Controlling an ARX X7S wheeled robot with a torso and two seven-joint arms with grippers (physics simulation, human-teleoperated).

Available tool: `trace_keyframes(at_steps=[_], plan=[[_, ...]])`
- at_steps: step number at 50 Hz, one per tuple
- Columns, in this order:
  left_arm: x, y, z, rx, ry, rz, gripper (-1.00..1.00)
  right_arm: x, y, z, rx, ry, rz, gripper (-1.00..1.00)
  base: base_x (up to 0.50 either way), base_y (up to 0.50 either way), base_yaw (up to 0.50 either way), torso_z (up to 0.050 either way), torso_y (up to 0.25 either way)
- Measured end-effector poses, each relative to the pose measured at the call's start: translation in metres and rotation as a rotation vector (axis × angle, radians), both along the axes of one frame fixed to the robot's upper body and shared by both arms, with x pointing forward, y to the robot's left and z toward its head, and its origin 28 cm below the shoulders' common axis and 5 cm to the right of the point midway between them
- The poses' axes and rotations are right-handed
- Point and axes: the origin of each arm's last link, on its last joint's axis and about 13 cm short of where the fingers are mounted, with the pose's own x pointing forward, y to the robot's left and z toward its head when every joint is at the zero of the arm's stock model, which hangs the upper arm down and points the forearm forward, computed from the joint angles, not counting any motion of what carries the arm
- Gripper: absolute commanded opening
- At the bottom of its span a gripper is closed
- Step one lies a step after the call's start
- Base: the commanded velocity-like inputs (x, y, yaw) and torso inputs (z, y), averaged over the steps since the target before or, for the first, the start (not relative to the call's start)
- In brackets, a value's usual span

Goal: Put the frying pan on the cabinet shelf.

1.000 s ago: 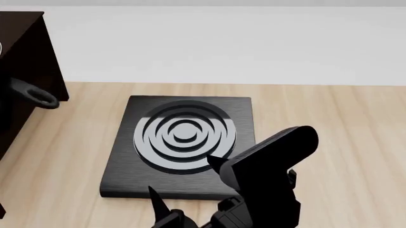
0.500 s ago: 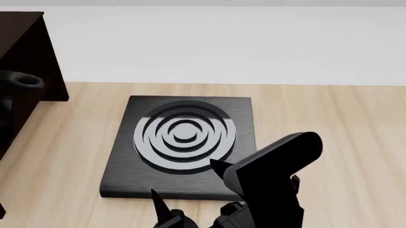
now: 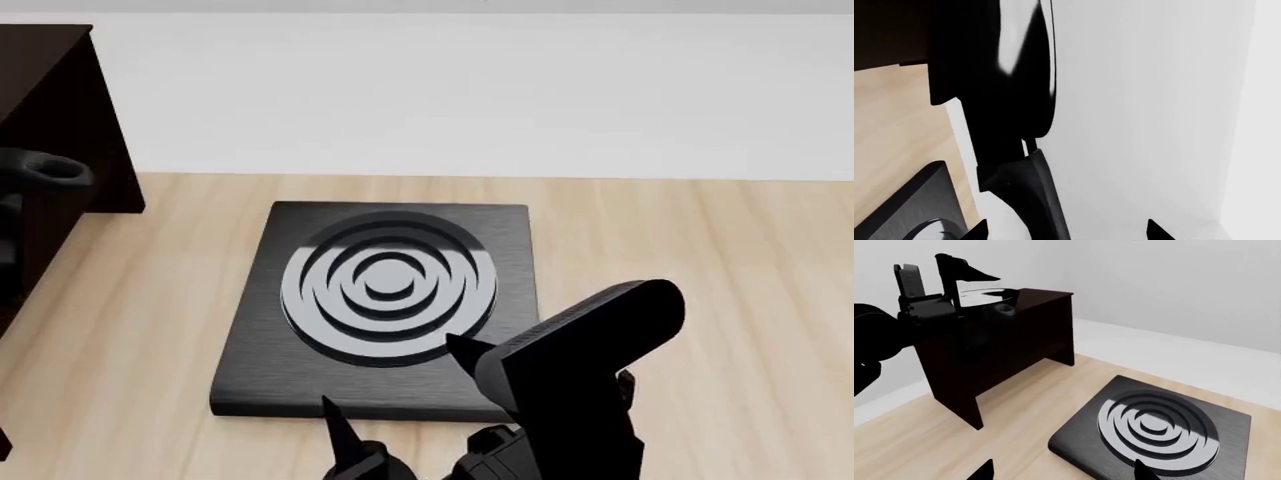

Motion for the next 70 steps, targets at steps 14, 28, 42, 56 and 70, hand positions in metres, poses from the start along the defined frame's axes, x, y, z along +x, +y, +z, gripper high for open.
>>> trace_keyframes(at_steps=[14,28,42,56,70], plan=[[-0.014,-0.002,-0.004,-0.003,-0.004,0.004,1.00,-0.002,-0.001,-0.001,0.003,-0.004,-0.007,1.00,0.00,0.00,0.00,0.000,0.000],[-0.031,-0.008,-0.004,0.001,-0.012,-0.012,1.00,-0.004,-0.001,-0.002,0.007,-0.008,-0.012,1.00,0.00,0.00,0.00,0.000,0.000],[-0.051,-0.017,0.003,0.029,-0.037,-0.050,1.00,-0.004,-0.002,-0.002,0.014,-0.012,-0.020,1.00,0.00,0.00,0.00,0.000,0.000],[-0.075,-0.028,0.000,0.138,-0.064,-0.088,1.00,-0.003,-0.004,0.000,0.040,-0.035,-0.047,1.00,0.00,0.00,0.00,0.000,0.000],[-0.088,-0.035,-0.006,0.300,-0.094,-0.094,1.00,0.001,-0.009,0.009,0.087,-0.073,-0.108,1.00,0.00,0.00,0.00,0.000,0.000]])
